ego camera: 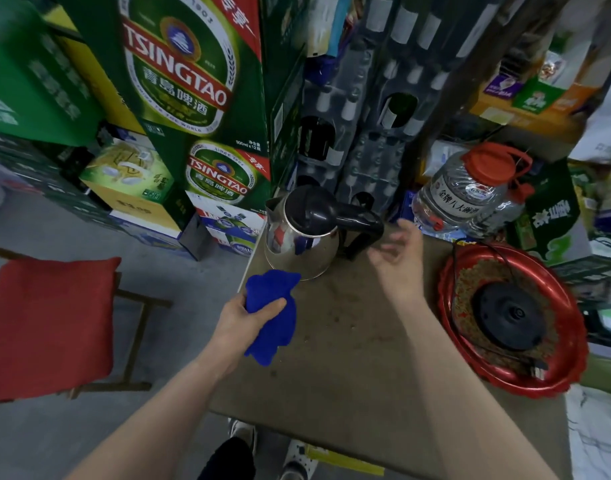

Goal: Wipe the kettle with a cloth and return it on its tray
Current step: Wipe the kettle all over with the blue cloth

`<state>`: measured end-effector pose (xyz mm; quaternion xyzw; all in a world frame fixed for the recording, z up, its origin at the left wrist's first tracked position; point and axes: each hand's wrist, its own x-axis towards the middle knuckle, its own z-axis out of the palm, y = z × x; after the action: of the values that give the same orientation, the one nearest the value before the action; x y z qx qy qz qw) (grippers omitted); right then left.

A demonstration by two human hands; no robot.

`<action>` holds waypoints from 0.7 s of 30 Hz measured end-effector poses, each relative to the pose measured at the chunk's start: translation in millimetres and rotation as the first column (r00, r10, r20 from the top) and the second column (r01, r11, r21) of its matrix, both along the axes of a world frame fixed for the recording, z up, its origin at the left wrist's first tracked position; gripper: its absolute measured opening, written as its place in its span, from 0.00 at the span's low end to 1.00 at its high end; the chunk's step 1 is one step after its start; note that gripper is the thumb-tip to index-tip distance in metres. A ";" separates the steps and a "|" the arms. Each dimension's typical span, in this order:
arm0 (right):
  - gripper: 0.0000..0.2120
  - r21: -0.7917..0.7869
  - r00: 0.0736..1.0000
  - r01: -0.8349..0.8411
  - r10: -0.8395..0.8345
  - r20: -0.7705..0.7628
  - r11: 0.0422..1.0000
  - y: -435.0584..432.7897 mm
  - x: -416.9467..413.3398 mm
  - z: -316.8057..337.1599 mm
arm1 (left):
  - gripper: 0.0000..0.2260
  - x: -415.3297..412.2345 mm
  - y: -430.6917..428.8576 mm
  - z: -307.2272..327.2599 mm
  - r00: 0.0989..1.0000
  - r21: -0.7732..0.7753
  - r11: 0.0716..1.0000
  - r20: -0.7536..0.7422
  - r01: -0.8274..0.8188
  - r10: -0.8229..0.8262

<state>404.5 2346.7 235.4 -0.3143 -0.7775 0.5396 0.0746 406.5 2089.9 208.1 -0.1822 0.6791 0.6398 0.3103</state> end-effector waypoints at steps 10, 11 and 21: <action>0.12 -0.038 0.960 -0.279 0.279 0.012 0.960 -5.5 -40.9 -1.1 | 0.10 -33.5 -23.6 2.0 0.958 -0.152 0.966 -0.232 -0.210 0.171; 0.12 -0.088 0.974 -0.221 0.217 -0.058 0.971 -17.1 -42.8 2.9 | 0.11 -33.8 -21.9 8.4 0.936 -0.182 0.950 -0.295 -0.254 0.193; 0.12 0.072 0.952 0.041 -0.017 -0.306 0.997 0.2 -28.0 122.4 | 0.28 -53.6 80.5 129.0 0.465 -0.400 0.912 -0.828 -0.097 -0.314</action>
<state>376.5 2346.9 357.8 -0.2357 -0.7722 0.5500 0.2136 352.9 2170.4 337.1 0.1588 0.8641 0.4699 -0.0850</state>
